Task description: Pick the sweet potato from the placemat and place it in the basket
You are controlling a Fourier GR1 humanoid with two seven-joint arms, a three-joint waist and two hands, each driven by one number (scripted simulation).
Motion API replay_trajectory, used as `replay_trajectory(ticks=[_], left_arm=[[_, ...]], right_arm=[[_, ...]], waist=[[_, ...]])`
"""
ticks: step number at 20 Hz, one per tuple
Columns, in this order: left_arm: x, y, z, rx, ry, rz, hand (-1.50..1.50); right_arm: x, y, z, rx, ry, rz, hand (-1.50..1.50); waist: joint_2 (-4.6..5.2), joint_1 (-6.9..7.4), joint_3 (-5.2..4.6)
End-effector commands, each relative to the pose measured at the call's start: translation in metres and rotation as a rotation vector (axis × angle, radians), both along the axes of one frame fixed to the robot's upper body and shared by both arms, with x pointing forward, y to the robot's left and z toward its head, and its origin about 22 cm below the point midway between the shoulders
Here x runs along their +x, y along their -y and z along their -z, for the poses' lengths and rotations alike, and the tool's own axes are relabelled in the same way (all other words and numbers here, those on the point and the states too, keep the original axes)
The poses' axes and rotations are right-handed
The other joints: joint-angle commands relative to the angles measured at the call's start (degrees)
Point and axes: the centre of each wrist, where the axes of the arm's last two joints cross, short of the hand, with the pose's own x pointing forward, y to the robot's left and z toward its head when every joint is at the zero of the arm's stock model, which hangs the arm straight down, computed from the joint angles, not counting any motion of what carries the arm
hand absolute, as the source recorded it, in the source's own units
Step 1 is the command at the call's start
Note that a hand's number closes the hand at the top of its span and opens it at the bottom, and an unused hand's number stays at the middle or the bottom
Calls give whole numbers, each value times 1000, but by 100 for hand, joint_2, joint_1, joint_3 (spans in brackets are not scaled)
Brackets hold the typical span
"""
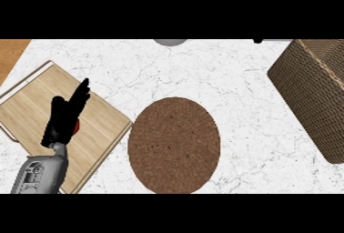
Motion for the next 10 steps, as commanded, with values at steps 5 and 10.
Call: replay_trajectory(ticks=[5, 10], left_arm=[[-1, -10, -3, -9, -1, -8, 0], [12, 0, -4, -11, -6, 7, 0]], right_arm=[[-66, 74, -1, 193, 89, 192, -150], [-110, 109, -18, 203, 17, 225, -150]], waist=[[21, -19, 11], [61, 37, 17]])
